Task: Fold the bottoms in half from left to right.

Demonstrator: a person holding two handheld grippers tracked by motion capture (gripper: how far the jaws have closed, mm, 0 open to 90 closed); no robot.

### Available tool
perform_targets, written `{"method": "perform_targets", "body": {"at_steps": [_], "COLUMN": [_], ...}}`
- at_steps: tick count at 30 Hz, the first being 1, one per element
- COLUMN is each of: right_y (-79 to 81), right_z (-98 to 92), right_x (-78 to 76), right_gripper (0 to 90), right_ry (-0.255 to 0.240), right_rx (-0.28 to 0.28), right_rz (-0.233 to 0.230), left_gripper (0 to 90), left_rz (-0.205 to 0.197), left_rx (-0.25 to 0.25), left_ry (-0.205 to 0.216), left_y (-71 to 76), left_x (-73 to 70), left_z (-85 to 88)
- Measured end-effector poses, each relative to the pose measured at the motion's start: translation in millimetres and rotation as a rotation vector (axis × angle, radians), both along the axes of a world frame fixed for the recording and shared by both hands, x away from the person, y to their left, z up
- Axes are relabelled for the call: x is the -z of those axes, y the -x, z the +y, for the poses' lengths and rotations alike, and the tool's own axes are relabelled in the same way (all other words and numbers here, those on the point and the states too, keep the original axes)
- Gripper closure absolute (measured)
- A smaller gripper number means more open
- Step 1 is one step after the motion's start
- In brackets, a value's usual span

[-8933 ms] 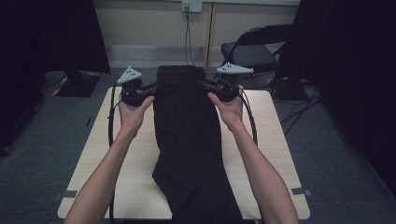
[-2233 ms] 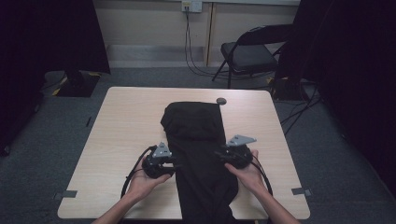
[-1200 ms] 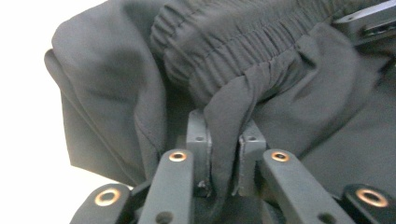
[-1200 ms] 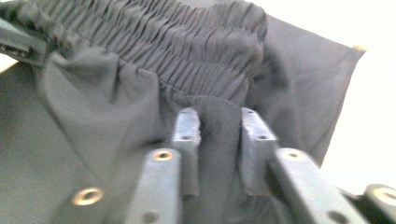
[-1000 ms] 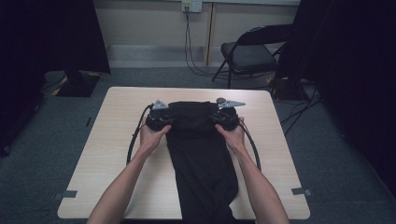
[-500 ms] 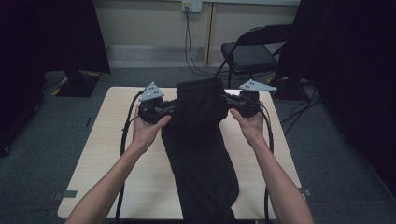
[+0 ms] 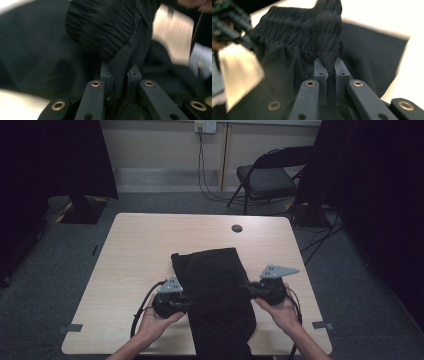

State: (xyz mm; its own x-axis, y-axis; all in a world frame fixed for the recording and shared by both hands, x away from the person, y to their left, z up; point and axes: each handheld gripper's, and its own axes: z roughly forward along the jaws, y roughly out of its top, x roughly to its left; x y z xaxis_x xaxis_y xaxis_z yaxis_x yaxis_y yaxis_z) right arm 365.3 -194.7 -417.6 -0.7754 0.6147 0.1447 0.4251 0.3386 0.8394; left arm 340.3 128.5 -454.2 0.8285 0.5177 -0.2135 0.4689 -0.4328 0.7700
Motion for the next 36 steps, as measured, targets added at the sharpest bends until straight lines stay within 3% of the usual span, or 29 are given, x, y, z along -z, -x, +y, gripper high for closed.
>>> {"method": "perform_targets", "body": {"at_steps": [3, 5, 7, 9, 12, 13, 15, 17, 19, 23, 26, 28, 29, 31, 34, 36], "right_y": [11.3, 12.2, 9.6, 2.3, -15.0, -24.9, -49.3, -68.7, -85.4, -111.6, -115.6, -108.2, -101.5, -88.7, -63.8, -44.4], "right_z": [1.2, -0.1, 2.0, 9.1, 18.4, 20.7, 28.0, 38.0, 45.0, 59.2, 60.4, 55.0, 52.0, 47.4, 39.2, 35.3], "right_x": [32.6, 50.2, 56.9, 63.7, 71.2, 72.4, 75.1, 75.5, 75.8, 75.1, 70.4, 62.1, 57.4, 50.3, 44.6, 43.6], "right_gripper": [83.5, 83.5, 83.3, 83.3, 83.4, 83.5, 83.5, 83.5, 83.5, 83.0, 74.0, 56.9, 53.4, 49.2, 49.5, 49.5], "right_ry": [0.052, 0.057, 0.065, 0.087, 0.104, 0.102, 0.097, 0.129, 0.138, 0.171, 0.172, 0.133, 0.116, 0.126, 0.125, 0.105], "right_rx": [-0.006, -0.006, -0.009, 0.003, 0.017, 0.03, 0.067, 0.099, 0.123, 0.17, 0.171, 0.181, 0.188, 0.171, 0.125, 0.095], "right_rz": [0.069, 0.117, 0.13, 0.139, 0.112, 0.102, 0.079, 0.035, 0.022, -0.007, 0.006, 0.01, -0.003, -0.015, -0.003, 0.013], "left_gripper": [80.2, 79.6, 79.7, 80.0, 80.2, 80.2, 80.4, 80.3, 80.2, 79.3, 69.4, 60.7, 56.2, 50.5, 49.7, 49.6], "left_rz": [0.058, 0.025, 0.025, -0.015, -0.038, -0.039, -0.076, -0.089, -0.109, -0.076, -0.089, -0.11, -0.113, -0.113, -0.133, -0.133], "left_rx": [0.026, 0.04, 0.001, -0.022, -0.075, -0.106, -0.155, -0.201, -0.242, -0.304, -0.29, -0.271, -0.264, -0.233, -0.182, -0.152], "left_ry": [-0.066, -0.119, -0.093, -0.112, -0.119, -0.112, -0.131, -0.143, -0.152, -0.123, -0.151, -0.135, -0.122, -0.096, -0.066, -0.073], "left_y": [7.5, 6.7, -2.1, -10.7, -33.2, -43.4, -62.5, -82.3, -100.5, -124.5, -120.8, -107.8, -102.8, -87.1, -61.2, -43.0], "left_x": [24.3, 37.3, 39.3, 40.0, 40.6, 41.2, 41.8, 42.1, 42.6, 43.1, 40.8, 34.9, 32.3, 23.8, 11.8, 6.5], "left_z": [-7.7, -11.5, -10.1, -10.5, -7.9, -6.2, -5.2, -3.9, -2.6, 1.9, 2.8, 4.4, 5.4, 8.4, 9.0, 6.9]}}
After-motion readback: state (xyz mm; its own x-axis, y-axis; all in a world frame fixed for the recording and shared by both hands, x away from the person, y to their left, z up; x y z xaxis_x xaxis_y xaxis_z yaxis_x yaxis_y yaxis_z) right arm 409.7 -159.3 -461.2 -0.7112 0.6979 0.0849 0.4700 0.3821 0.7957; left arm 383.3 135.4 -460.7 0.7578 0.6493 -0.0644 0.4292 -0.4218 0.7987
